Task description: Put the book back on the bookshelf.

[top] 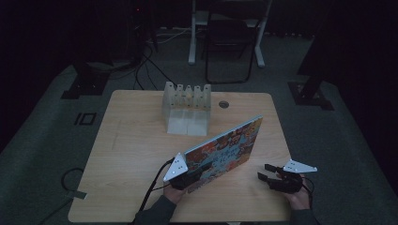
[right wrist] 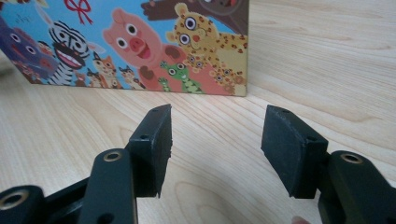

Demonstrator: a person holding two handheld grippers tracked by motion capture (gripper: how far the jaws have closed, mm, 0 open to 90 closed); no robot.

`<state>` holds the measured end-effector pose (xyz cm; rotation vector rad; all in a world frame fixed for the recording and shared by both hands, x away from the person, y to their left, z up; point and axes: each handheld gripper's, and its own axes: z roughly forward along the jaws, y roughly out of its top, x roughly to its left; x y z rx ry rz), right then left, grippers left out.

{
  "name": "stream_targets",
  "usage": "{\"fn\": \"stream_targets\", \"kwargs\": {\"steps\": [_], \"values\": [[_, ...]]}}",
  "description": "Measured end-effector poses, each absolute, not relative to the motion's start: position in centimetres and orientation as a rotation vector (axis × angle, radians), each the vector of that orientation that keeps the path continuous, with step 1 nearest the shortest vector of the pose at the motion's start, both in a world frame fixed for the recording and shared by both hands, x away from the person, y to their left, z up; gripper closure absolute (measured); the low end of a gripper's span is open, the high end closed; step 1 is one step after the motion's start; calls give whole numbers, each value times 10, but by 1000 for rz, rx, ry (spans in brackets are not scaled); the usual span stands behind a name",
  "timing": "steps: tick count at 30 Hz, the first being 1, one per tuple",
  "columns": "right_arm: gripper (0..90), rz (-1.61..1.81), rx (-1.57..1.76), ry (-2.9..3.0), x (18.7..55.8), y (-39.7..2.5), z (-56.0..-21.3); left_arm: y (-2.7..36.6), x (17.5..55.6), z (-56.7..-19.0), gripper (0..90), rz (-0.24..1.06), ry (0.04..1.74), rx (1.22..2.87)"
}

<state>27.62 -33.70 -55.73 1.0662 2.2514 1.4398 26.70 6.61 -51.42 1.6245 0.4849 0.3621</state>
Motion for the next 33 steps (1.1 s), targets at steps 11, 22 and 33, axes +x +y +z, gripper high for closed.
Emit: {"fn": "stream_targets", "kwargs": {"steps": [11,22,33], "values": [[422,1422,1066,2258,276,-336,-560,63,263,-515,776,359,448,1623],[422,1415,1073,2260,276,-337,-561,59,256,-514,803,410,449,1635],[422,1397,1083,2267,275,-338,-565,59,256,-507,811,397,514,1639]]}}
